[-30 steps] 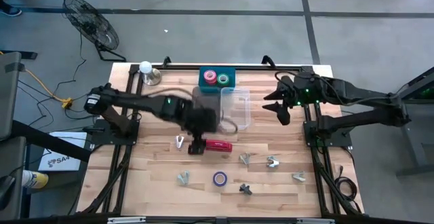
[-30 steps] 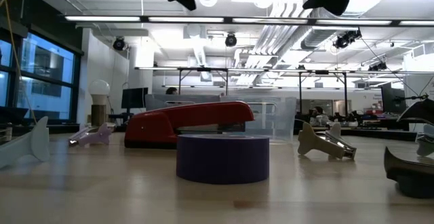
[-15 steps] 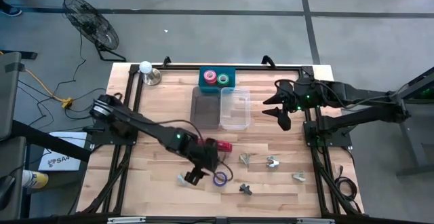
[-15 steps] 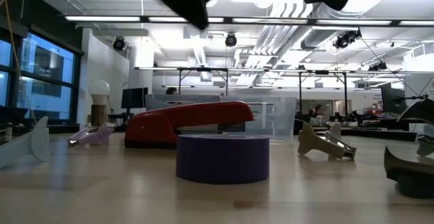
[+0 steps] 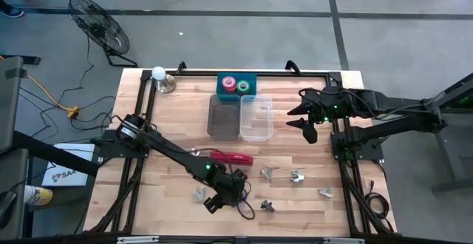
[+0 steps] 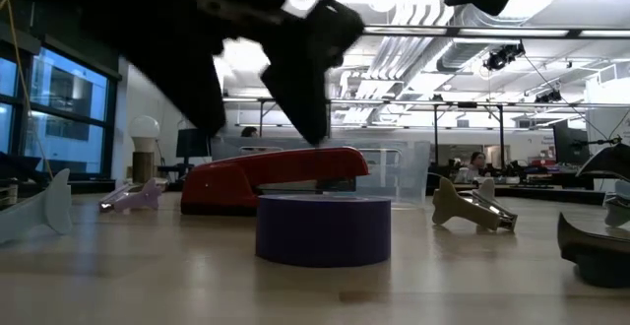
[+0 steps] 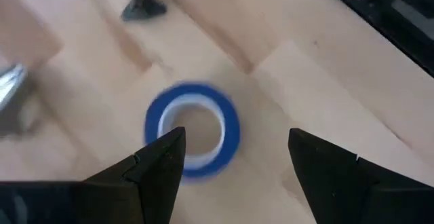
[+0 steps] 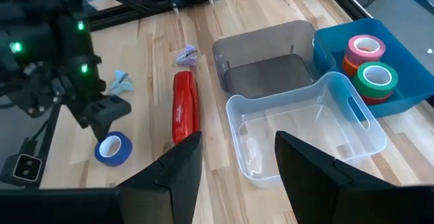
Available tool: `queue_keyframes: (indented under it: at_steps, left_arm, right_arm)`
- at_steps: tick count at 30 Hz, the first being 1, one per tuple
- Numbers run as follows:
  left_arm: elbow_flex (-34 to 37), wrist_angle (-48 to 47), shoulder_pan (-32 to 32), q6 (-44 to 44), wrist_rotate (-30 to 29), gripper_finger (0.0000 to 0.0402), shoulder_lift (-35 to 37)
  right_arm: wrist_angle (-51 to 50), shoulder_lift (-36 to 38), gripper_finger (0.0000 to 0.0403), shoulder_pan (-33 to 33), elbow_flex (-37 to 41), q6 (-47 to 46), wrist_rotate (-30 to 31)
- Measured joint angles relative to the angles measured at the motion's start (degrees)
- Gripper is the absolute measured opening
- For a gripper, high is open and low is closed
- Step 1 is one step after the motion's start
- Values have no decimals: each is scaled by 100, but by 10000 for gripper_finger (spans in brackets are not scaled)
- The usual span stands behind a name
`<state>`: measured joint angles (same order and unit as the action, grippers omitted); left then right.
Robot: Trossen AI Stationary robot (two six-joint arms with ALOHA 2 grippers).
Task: Pick and place Stapler, Stapler remover, tape
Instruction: Put the violet tape into the blue bin
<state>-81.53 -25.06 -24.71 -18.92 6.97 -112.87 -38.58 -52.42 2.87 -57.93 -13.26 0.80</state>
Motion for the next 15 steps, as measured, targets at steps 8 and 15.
queue_keyframes:
  at_steps: [8,15]
  left_arm:
    - [-5,167,-35,-191,-194,257,-373]
    - [-22,69,-5,-220,-136,246,-498]
  right_arm:
    - [-18,-1,177,2,0,-46,-3]
    - [-25,-1,177,2,-1,-131,-9]
